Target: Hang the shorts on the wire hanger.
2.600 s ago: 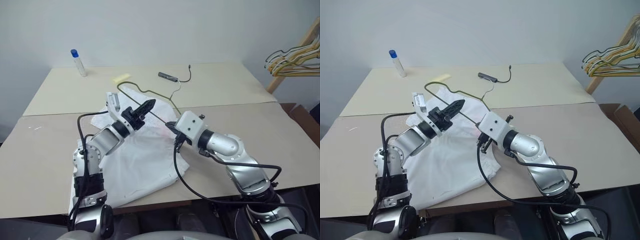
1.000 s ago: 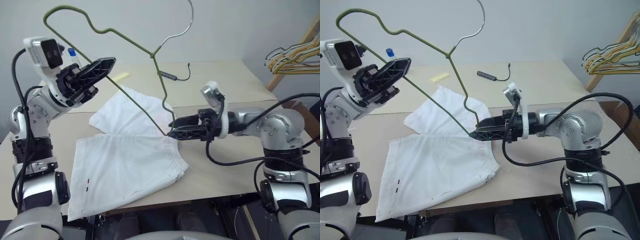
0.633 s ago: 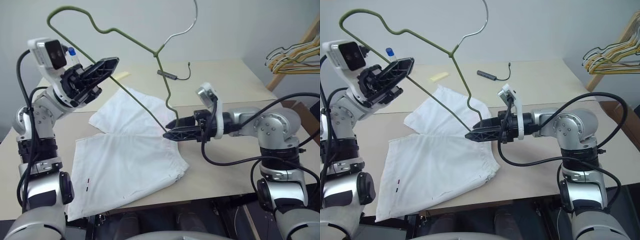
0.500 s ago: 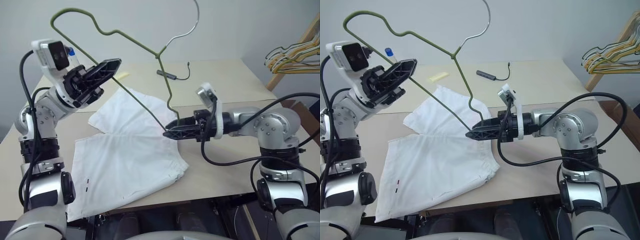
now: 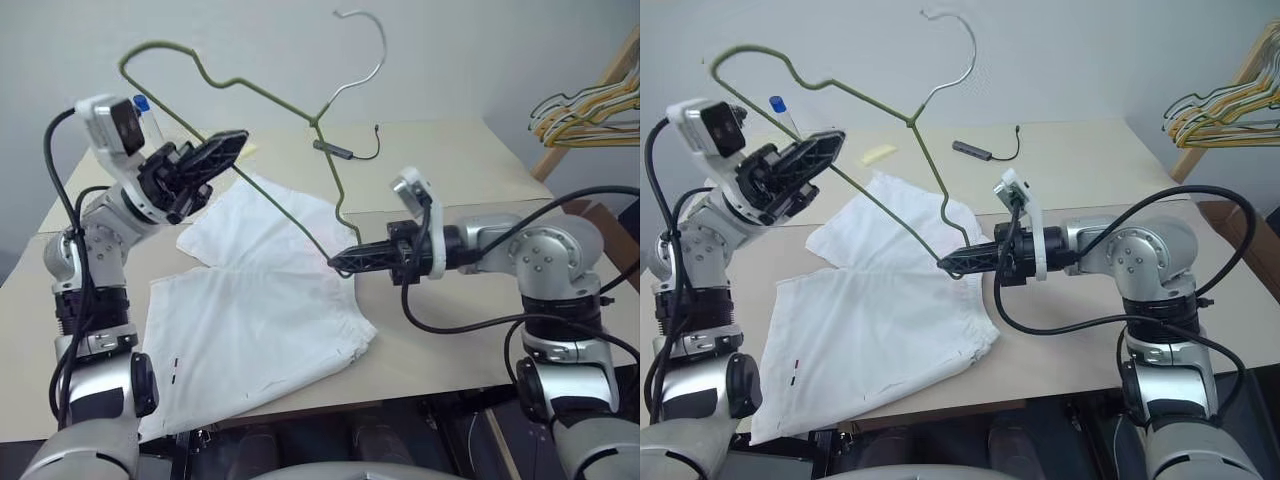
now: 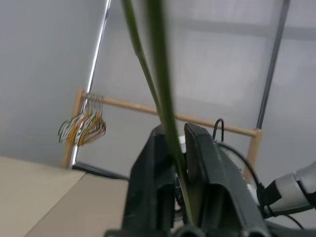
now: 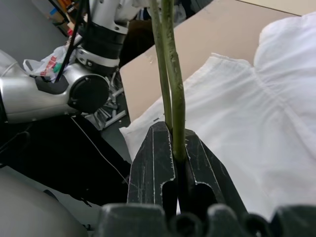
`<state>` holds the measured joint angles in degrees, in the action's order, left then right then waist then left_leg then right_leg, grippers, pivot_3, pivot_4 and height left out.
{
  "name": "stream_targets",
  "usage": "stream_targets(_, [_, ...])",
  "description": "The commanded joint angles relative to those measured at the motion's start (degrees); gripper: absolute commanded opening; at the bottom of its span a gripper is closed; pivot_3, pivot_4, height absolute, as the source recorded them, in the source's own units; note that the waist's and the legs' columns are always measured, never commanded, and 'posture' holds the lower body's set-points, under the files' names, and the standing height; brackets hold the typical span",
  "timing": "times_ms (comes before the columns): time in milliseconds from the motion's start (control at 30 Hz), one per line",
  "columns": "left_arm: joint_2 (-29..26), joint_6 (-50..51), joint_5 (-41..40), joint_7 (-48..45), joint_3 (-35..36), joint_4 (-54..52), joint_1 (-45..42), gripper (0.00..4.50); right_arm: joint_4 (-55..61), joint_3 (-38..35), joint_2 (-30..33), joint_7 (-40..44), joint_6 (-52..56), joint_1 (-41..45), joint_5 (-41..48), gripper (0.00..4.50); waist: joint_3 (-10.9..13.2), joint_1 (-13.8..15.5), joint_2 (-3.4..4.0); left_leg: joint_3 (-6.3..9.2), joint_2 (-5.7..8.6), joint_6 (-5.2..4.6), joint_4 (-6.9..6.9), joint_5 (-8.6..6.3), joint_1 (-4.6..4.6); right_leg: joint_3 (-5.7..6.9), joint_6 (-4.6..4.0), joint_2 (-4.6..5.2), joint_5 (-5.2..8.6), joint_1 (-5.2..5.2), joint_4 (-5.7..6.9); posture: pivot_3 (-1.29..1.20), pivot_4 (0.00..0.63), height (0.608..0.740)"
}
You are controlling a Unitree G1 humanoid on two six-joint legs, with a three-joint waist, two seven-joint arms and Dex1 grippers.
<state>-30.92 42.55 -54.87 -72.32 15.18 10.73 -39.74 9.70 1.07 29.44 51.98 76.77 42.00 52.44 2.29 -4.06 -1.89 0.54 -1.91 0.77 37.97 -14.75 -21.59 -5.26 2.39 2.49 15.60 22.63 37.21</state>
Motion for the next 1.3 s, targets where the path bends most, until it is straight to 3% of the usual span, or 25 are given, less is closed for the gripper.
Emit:
stream_targets(33, [-0.21,0.45,1.52,0.15,-2.02,-2.17,0.32,1.75,1.37,-3.17,-0.48,-1.92,-0.96,0.62,1.60,0.00,0.00,0.03,0.00,0.00,0.00,0.00,0.00,0.00,-0.01,0.00,0.01,0.00,-0.01,-0.01,0.00,-0.05,0.000,0.740])
stream_targets(267, [-4.39,0.00,11.37,-0.44,-10.43,-0.23,3.84,4.03,3.14,-9.71,-1.67,-8.04,0.67,-1.27,5.91,0.00,0.01,-0.06,0.01,0.00,0.01,0.00,0.03,0.00,-0.03,-0.03,0.02,0.00,-0.01,0.02,0.00,-0.05,0.000,0.740])
stream_targets(333, [-5.35,-2.78,15.80,-0.10,-13.22,-0.16,6.15,4.45,4.49,-12.42,-1.04,-10.60,2.12,-3.52,7.58,0.00,0.01,-0.06,0.02,-0.01,0.00,0.00,0.03,0.00,-0.02,-0.02,0.02,0.00,-0.01,0.01,0.00,-0.06,0.000,0.740])
stream_targets(433, [-7.65,-8.04,22.88,0.60,-16.58,-0.71,9.01,4.45,6.46,-16.40,1.00,-14.63,4.51,-8.60,9.05,0.00,0.01,0.00,0.02,-0.01,0.00,0.00,0.03,0.00,-0.08,-0.02,0.01,0.00,-0.01,0.04,-0.02,-0.06,0.000,0.740])
stream_targets(600, [-13.20,-10.15,25.08,-2.41,-17.11,-8.29,13.72,4.45,8.89,-19.54,7.95,-17.80,10.13,-19.58,8.77,0.00,0.03,-0.06,0.06,-0.06,0.00,0.00,0.04,0.00,-0.53,-0.06,0.01,0.02,-0.02,0.49,0.02,-0.09,0.000,0.740])
stream_targets(767, [-14.17,-8.60,24.29,-2.15,-16.70,-11.68,14.93,4.45,0.21,-19.68,20.78,-5.78,15.72,-28.40,15.13,0.00,0.04,-0.01,0.08,-0.25,0.00,-0.01,0.09,0.00,-0.38,-0.22,0.06,0.02,-0.06,0.36,-0.01,-0.09,0.000,0.740])
stream_targets(967, [-12.94,-5.75,21.10,-1.17,-14.84,-13.49,14.81,4.45,-6.41,-13.35,29.11,4.36,12.95,-34.13,11.50,0.00,0.03,-0.54,0.08,-0.29,-0.04,-0.04,0.15,0.02,-0.34,-0.26,0.39,-0.05,0.06,0.35,-0.01,-0.08,0.000,0.740])
stream_targets(1300, [-13.76,-4.48,20.81,-0.53,-14.93,-16.39,15.51,4.45,-13.67,-5.17,28.76,10.98,3.73,-36.08,2.96,0.00,0.03,-0.70,0.08,-0.29,-0.03,-0.04,0.25,0.01,-0.39,-0.26,0.40,-0.04,0.03,0.35,-0.01,-0.07,0.000,0.740])
